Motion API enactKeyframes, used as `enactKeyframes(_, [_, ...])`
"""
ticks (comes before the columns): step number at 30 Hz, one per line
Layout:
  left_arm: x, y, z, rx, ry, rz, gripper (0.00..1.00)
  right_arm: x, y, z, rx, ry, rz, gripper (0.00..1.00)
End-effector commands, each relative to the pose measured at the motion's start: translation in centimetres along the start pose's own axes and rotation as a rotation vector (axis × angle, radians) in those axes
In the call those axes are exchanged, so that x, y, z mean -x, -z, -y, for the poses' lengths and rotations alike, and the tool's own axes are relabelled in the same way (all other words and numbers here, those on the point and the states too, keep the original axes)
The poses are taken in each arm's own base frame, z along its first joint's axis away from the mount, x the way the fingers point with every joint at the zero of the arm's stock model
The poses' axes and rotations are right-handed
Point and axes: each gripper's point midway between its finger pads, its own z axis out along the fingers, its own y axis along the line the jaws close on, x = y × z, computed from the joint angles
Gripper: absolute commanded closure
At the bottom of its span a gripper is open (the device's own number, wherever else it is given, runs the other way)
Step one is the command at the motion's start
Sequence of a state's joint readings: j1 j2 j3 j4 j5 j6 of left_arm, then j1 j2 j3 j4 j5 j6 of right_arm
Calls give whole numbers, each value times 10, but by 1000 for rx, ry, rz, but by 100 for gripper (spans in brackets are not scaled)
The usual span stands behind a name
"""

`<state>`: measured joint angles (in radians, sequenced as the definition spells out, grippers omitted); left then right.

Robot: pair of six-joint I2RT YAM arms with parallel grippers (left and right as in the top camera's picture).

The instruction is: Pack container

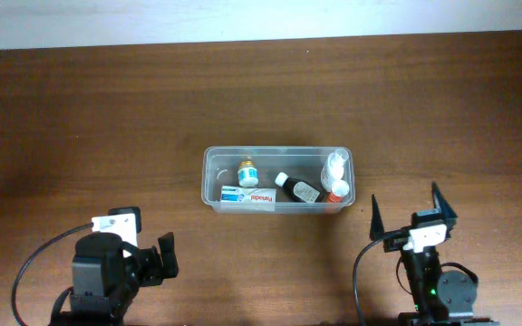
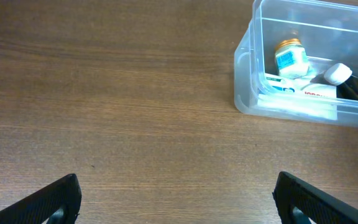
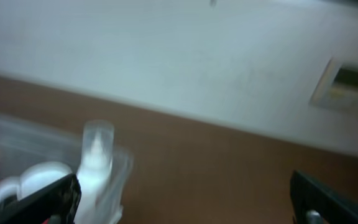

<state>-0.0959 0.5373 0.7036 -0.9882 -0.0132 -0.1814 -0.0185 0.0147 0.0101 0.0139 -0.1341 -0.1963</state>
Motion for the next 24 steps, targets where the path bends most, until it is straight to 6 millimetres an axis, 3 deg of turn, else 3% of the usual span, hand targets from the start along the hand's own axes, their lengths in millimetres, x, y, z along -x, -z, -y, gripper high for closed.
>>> enactKeyframes(1, [0,1,2,-12,12,4,1,0,0,-4,18,35,5,2])
enactKeyframes(5, [0,1,2,-12,12,4,1,-19,1,-7,33,25,-69,2])
enactKeyframes(24, [0,1,2,-12,12,4,1,-19,1,-8,34,24,-72,2])
